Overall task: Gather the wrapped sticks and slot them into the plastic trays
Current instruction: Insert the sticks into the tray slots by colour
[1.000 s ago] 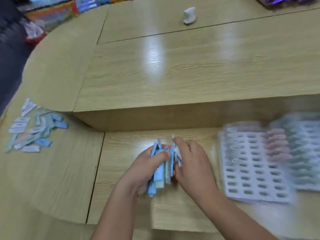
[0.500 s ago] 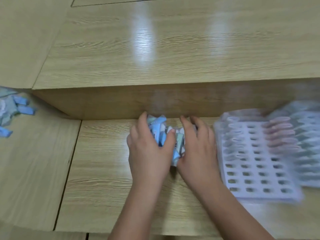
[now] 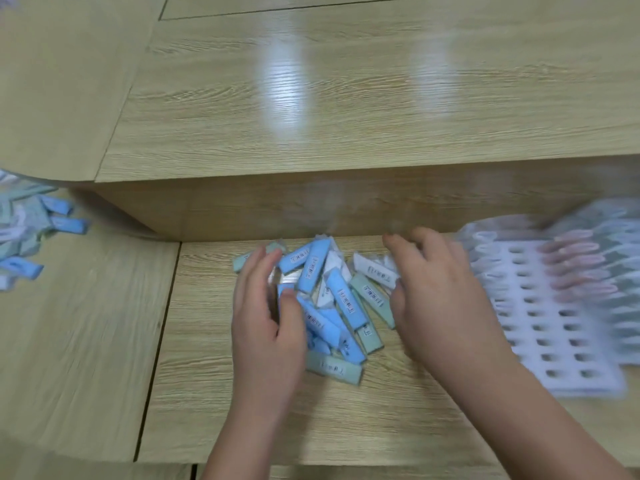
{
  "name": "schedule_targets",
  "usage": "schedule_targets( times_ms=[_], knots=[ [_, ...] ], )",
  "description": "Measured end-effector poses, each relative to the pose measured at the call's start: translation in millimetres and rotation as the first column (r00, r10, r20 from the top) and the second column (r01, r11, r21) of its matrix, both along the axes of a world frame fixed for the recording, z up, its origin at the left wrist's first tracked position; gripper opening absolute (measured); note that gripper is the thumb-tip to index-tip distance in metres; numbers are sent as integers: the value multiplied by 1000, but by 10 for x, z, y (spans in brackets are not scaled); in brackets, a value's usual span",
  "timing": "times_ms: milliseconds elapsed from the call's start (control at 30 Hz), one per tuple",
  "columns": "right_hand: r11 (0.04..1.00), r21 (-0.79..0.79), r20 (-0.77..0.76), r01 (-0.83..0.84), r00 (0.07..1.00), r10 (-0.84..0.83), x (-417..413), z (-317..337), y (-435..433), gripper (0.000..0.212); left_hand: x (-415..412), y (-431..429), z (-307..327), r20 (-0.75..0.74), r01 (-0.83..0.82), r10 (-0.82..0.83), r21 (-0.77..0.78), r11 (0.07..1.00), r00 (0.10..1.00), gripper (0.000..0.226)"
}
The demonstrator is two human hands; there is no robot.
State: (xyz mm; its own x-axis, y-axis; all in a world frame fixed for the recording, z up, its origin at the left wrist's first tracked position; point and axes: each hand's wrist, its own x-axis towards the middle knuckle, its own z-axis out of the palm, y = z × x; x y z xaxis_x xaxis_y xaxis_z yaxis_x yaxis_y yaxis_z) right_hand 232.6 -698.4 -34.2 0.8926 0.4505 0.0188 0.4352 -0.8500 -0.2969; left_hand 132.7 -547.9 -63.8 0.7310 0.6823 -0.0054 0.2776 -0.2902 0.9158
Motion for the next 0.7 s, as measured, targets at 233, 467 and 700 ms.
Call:
schedule_targets(
  times_ms=[233, 467, 700],
  knots=[
    [999, -43, -117, -15, 993, 10, -365, -119, 252, 35, -209, 161, 29, -411, -2, 93, 215, 977, 907, 47],
    [999, -23, -106, 32, 994, -35, -330, -161, 343, 18, -8, 136, 103, -511, -28, 148, 235, 972, 847, 19],
    [877, 390, -389, 282, 913, -121, -244, -39, 128, 12, 60, 214, 198, -473, -47, 120, 163, 985, 873, 14]
  ],
)
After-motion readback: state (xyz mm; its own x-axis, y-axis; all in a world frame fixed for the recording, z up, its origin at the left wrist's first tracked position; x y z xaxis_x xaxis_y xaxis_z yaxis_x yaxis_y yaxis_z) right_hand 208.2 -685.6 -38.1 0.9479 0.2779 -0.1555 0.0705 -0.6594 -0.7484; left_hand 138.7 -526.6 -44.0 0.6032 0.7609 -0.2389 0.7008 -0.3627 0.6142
